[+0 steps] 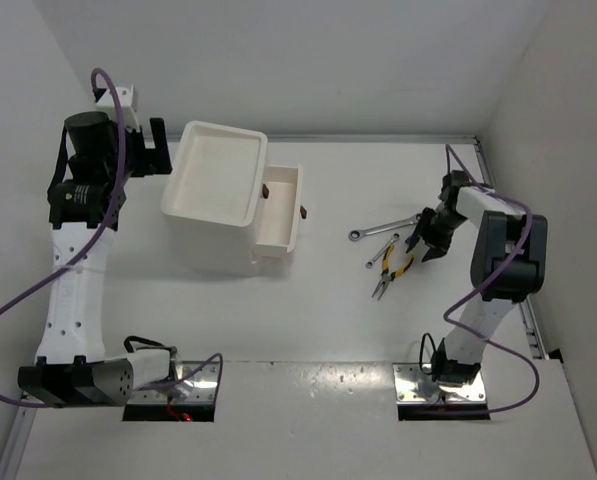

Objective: Sort the tools into containers

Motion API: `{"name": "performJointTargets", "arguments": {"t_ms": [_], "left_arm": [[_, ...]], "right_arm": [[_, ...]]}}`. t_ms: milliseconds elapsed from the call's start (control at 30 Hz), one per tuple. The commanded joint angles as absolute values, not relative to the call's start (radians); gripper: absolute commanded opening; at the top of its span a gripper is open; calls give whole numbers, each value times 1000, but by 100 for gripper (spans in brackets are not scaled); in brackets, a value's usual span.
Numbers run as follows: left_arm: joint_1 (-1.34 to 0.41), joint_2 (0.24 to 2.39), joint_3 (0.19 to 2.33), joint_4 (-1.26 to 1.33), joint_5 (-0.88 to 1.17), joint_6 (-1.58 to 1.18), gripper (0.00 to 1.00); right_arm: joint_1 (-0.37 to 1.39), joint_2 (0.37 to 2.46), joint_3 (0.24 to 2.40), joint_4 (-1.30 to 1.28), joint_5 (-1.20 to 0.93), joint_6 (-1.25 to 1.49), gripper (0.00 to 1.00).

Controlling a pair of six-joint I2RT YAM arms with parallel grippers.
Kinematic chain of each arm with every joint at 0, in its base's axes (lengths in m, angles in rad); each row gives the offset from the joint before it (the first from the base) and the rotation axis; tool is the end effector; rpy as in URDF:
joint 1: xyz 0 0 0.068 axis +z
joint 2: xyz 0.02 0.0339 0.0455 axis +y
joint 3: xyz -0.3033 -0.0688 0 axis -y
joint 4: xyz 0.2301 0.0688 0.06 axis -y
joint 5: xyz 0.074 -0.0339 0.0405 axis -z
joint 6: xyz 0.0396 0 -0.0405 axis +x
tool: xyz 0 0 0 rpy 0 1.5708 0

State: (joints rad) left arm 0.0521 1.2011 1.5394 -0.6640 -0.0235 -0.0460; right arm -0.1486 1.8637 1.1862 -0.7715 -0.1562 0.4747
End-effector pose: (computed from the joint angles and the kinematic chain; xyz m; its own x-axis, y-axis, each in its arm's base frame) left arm 0.2148 0.0121 0.4929 -0.3158 -0.0625 -0.9468 -0.0889 0.9954 -0.0361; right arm 0.3354 -0.0440 0.1941 -0.8148 0.5785 -0.0375 0.5621 0.8042 0.1929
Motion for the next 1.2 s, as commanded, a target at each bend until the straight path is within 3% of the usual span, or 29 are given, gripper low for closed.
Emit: {"name": "performJointTargets", "arguments": {"t_ms": [0,900,1167], "left_arm": [[57,1201,1542,-630,-28,-54,100],[57,1229,1494,-603,-29,-44,100],[57,1229,1485,-603,-29,-54,100]], "right_arm": [[-169,1905,1253,-739,-184,589,49],[-189,2071,1405,-686,-153,753,50],[-180,2108,1451,-689,-118,753,41]]}}
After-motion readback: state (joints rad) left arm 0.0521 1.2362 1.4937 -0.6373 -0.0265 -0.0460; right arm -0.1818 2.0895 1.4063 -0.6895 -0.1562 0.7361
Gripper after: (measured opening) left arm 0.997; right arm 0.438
